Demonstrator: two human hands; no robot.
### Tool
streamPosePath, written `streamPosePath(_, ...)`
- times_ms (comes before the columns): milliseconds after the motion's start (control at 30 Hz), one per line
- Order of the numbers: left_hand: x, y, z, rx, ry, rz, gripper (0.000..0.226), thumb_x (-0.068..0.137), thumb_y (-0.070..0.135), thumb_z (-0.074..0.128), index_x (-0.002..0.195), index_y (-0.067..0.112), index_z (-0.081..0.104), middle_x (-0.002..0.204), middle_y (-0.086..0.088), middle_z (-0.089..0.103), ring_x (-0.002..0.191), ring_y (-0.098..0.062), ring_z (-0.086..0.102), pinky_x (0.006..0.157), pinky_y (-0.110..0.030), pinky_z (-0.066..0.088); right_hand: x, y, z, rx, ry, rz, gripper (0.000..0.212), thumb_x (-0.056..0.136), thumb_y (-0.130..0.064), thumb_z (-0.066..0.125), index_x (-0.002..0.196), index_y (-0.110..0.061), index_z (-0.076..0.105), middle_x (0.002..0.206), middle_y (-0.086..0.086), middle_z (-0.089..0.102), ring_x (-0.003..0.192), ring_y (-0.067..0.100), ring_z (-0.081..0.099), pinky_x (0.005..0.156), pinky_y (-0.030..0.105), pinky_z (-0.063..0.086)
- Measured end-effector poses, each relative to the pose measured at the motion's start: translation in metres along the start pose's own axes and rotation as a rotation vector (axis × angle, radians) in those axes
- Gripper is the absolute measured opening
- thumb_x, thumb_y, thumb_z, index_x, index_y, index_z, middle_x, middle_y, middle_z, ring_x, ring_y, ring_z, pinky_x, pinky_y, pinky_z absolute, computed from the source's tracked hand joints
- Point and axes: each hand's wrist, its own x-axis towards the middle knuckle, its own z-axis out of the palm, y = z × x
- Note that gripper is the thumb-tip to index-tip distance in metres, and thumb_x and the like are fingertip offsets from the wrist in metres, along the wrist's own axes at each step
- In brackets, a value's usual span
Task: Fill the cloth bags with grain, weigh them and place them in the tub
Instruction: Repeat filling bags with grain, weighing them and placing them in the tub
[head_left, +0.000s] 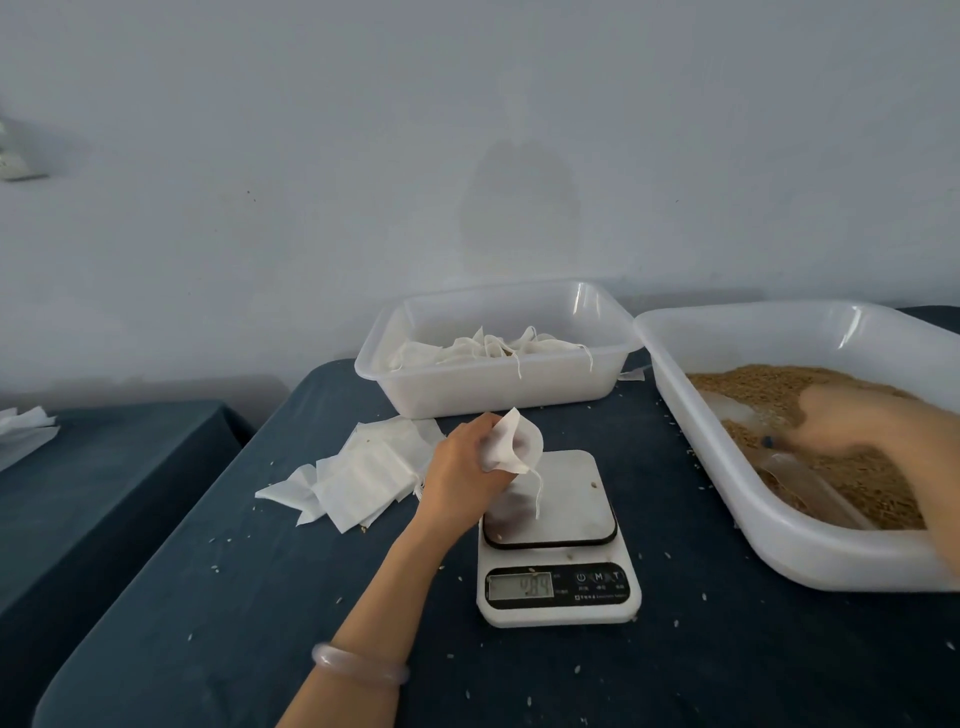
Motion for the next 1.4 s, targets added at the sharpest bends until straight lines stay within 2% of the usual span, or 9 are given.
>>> streamPosePath(200, 0.001, -0.004, 0.002, 0.018, -0.013, 0.009, 0.036, 0.078, 0.025, 0.065, 0.110, 0.009, 0.063, 0.092, -0.004, 0.067, 0.091, -0.028, 0.058, 0.082, -0.045, 0.049, -0.009, -0.004, 0.016, -0.048, -0.109, 0.019, 0.042, 0.102, -0.029, 0.048, 0.136, -0.004, 0.044, 0.121, 0.007, 0.056, 0.093, 0.017, 0.051, 0.073, 0.022, 0.041)
streamPosePath(367, 0.000, -0.004, 0.002, 0.033, -0.014, -0.005, 0.043, 0.070, 0.034, 0.056, 0.103, 0.007, 0.062, 0.084, -0.007, 0.064, 0.084, -0.028, 0.055, 0.075, -0.040, 0.047, -0.013, -0.009, 0.016, -0.025, -0.118, -0.010, 0.039, 0.104, -0.039, 0.040, 0.121, -0.008, 0.054, 0.080, -0.003, 0.050, 0.067, 0.008, 0.047, 0.054, 0.018, 0.035)
streamPosePath(467, 0.001, -0.008, 0.003, 0.044, -0.019, -0.009, 0.021, 0.080, 0.020, 0.067, 0.095, 0.008, 0.060, 0.079, -0.004, 0.061, 0.078, -0.027, 0.051, 0.069, -0.038, 0.043, -0.008, -0.007, 0.016, 0.135, -0.137, -0.014, 0.045, 0.102, -0.042, 0.042, 0.120, -0.003, 0.055, 0.102, 0.008, 0.063, 0.079, 0.017, 0.054, 0.064, 0.025, 0.043)
streamPosePath(667, -0.001, -0.012, 0.004, 0.035, -0.011, -0.013, 0.026, 0.080, 0.021, 0.067, 0.103, 0.012, 0.064, 0.088, -0.007, 0.066, 0.084, -0.028, 0.058, 0.075, -0.043, 0.049, -0.001, -0.009, 0.018, 0.348, -0.078, -0.025, 0.036, 0.105, -0.032, 0.038, 0.120, -0.003, 0.054, 0.083, 0.004, 0.053, 0.083, 0.021, 0.055, 0.084, 0.035, 0.046)
streamPosePath(833, 0.000, -0.022, 0.004, 0.018, -0.002, -0.002, 0.022, 0.079, 0.008, 0.071, 0.083, 0.025, 0.057, 0.072, 0.009, 0.058, 0.064, -0.006, 0.049, 0.063, -0.029, 0.042, 0.017, -0.007, 0.002, 0.366, -0.030, 0.006, 0.023, 0.104, -0.020, 0.039, 0.091, -0.007, 0.053, 0.073, 0.004, 0.049, 0.058, 0.015, 0.045, 0.053, 0.024, 0.039)
streamPosePath(933, -0.001, -0.027, 0.004, 0.010, -0.001, -0.005, 0.027, 0.077, 0.007, 0.072, 0.081, 0.028, 0.056, 0.069, 0.009, 0.056, 0.060, 0.000, 0.047, 0.057, -0.021, 0.038, 0.036, -0.002, -0.001, 0.404, 0.058, 0.076, 0.030, 0.102, -0.014, 0.041, 0.119, 0.006, 0.055, 0.101, 0.015, 0.057, 0.088, 0.024, 0.058, 0.075, 0.031, 0.048)
streamPosePath(1033, 0.000, -0.030, 0.002, -0.008, 0.008, -0.002, 0.036, 0.077, 0.005, 0.072, 0.078, 0.036, 0.054, 0.071, 0.009, 0.061, 0.063, 0.002, 0.053, 0.056, -0.012, 0.038, 0.046, 0.008, 0.008, 0.326, 0.144, 0.214, 0.064, 0.094, -0.008, 0.047, 0.149, 0.006, 0.017, 0.133, 0.025, 0.048, 0.115, 0.035, 0.055, 0.097, 0.042, 0.049)
streamPosePath(1233, -0.001, -0.029, 0.002, -0.027, -0.007, -0.007, 0.033, 0.078, 0.006, 0.070, 0.081, 0.035, 0.055, 0.079, 0.000, 0.068, 0.077, -0.023, 0.064, 0.069, -0.037, 0.049, 0.049, 0.010, 0.021, 0.191, 0.111, 0.094, 0.036, 0.098, -0.014, 0.046, 0.131, -0.001, 0.053, 0.121, 0.016, 0.059, 0.107, 0.027, 0.061, 0.095, 0.034, 0.049)
streamPosePath(1400, -0.001, -0.028, 0.002, -0.038, -0.019, -0.013, 0.032, 0.077, 0.005, 0.070, 0.080, 0.033, 0.055, 0.079, -0.001, 0.064, 0.075, -0.026, 0.060, 0.068, -0.041, 0.049, 0.047, -0.010, 0.021, 0.629, -0.051, -0.088, 0.024, 0.105, -0.022, 0.038, 0.121, -0.007, 0.049, 0.102, 0.016, 0.064, 0.052, 0.012, 0.048, 0.046, 0.023, 0.041)
